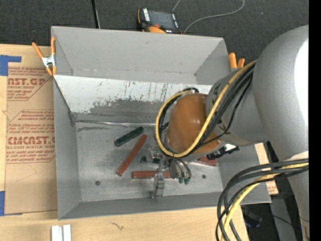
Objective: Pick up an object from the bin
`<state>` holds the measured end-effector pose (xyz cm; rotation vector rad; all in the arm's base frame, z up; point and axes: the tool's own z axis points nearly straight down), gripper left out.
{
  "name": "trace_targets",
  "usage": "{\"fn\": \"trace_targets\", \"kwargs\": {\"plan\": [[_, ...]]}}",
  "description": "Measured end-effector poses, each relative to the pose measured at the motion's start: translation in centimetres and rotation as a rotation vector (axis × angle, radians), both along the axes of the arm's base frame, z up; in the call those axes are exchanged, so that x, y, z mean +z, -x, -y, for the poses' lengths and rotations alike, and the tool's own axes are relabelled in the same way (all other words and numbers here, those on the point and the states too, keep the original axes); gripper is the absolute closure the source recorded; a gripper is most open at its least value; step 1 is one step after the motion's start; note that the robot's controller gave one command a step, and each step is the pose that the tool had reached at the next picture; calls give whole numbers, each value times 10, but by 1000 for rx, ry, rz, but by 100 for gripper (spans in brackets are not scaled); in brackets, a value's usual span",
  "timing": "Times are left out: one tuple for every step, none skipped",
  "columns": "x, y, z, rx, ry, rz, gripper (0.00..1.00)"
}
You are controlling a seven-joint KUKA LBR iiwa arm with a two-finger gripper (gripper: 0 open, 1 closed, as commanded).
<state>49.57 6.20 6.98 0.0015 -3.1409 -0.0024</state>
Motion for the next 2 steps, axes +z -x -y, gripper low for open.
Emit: {"fn": "trace_targets", "kwargs": {"plan": [[4, -3, 0, -1, -1, 9, 100], [0, 0, 0, 0, 0, 0, 0]]}}
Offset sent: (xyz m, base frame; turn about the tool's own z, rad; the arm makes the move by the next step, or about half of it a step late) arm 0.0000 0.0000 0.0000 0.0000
